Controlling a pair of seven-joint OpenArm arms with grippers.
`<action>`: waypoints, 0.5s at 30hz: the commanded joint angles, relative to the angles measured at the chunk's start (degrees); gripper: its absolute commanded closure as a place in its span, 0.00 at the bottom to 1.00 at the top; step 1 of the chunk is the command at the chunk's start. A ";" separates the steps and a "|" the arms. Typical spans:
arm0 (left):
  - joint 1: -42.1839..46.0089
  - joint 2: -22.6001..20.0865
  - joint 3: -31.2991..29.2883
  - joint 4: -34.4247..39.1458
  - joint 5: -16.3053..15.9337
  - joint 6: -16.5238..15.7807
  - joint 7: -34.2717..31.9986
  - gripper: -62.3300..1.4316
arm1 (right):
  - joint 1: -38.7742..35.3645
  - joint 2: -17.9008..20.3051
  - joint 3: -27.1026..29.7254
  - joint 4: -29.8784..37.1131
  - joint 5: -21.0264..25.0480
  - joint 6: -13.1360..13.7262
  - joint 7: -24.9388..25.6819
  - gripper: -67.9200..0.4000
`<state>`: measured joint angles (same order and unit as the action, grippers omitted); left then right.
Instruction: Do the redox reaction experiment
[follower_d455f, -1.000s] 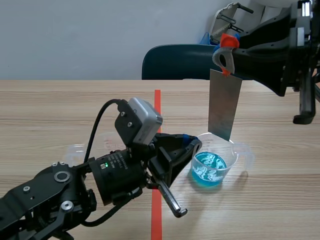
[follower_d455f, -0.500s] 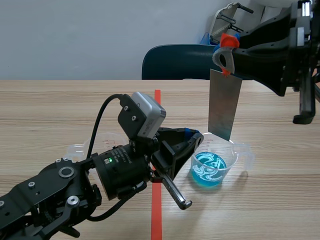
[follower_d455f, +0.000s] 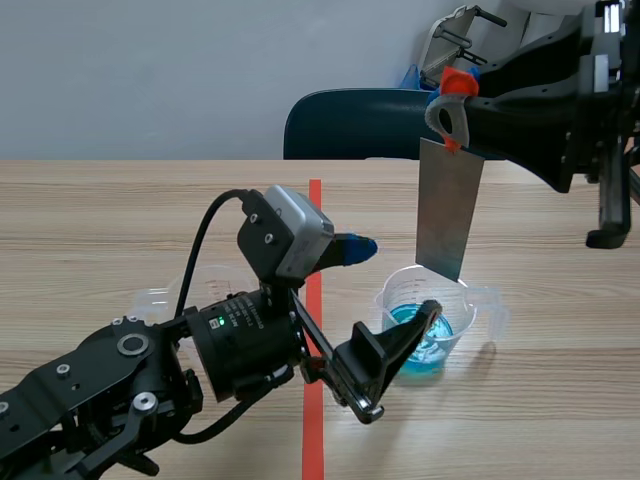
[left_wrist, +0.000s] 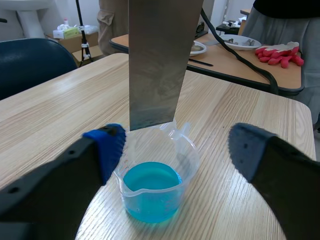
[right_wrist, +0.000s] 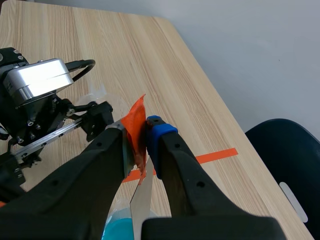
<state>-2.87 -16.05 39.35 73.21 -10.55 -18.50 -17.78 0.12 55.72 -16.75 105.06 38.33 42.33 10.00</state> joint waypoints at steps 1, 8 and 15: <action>-0.31 0.26 -0.26 1.14 -0.96 1.07 -0.59 0.01 | 0.83 0.61 0.57 0.57 0.83 0.39 0.61 0.99; 0.17 -0.61 -0.26 1.14 1.57 1.25 -1.27 0.00 | 0.83 0.61 0.57 0.57 0.66 0.39 0.44 0.99; 2.14 -3.87 -0.26 1.14 7.23 1.22 -6.93 0.00 | 0.83 0.61 0.57 0.57 0.63 0.39 0.44 0.99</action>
<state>-1.52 -19.49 39.29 73.21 -2.79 -17.15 -23.81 0.12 55.72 -16.75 105.06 38.30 42.33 9.72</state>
